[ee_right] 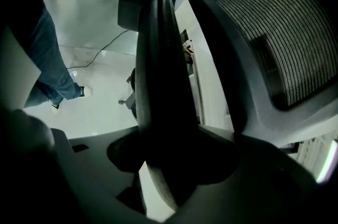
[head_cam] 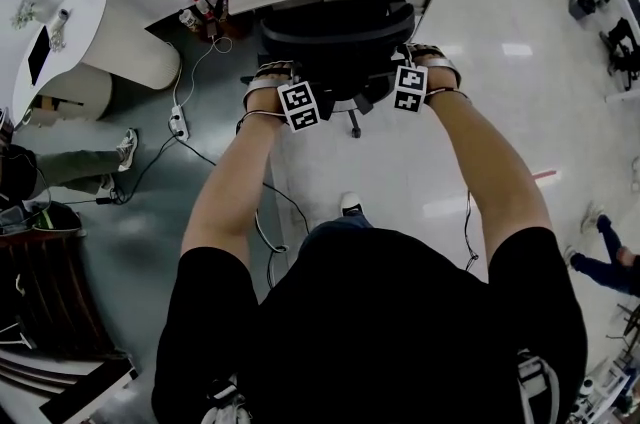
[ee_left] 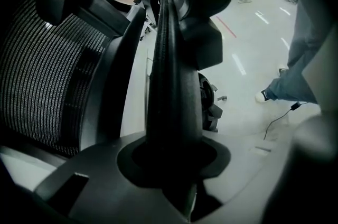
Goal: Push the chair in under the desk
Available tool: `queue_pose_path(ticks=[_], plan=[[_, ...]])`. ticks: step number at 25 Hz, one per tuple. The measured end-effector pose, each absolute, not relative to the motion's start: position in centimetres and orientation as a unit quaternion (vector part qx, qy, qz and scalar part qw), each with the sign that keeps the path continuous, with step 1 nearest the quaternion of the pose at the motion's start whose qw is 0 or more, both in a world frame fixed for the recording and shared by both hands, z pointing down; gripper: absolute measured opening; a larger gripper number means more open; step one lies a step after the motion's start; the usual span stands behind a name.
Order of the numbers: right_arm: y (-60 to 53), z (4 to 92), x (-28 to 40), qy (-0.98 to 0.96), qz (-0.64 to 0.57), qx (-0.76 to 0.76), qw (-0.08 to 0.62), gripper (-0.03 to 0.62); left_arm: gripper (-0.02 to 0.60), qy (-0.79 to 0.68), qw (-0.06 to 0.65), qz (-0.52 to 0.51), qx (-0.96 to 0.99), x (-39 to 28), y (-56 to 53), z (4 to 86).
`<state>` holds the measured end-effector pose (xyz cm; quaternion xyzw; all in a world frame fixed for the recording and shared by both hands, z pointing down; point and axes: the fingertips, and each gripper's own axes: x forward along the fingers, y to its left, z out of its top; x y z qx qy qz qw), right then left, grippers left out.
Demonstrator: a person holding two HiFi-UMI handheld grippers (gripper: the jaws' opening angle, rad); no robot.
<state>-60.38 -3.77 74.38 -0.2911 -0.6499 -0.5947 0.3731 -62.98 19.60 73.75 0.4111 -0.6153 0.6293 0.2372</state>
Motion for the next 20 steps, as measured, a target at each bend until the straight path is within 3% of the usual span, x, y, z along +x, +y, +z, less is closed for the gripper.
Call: queue_pose_path(ticks=[2, 9, 20], plan=[[-4.6, 73.7, -60.3, -0.657, -0.589, -0.276, 0.381, 0.235, 0.117, -0.618, 0.241, 0.624, 0.413, -62.9, 19.7, 73.7], [-7.5, 69.5, -57.9, -0.712, -0.547, -0.242, 0.368, 0.235, 0.205, -0.651, 0.249, 0.589, 0.409, -62.0, 20.5, 72.1], [-7.6, 65.3, -50.1, -0.829, -0.39, -0.208, 0.344, 0.219, 0.232, -0.751, 0.236, 0.492, 0.373, -57.5, 22.1, 67.5]])
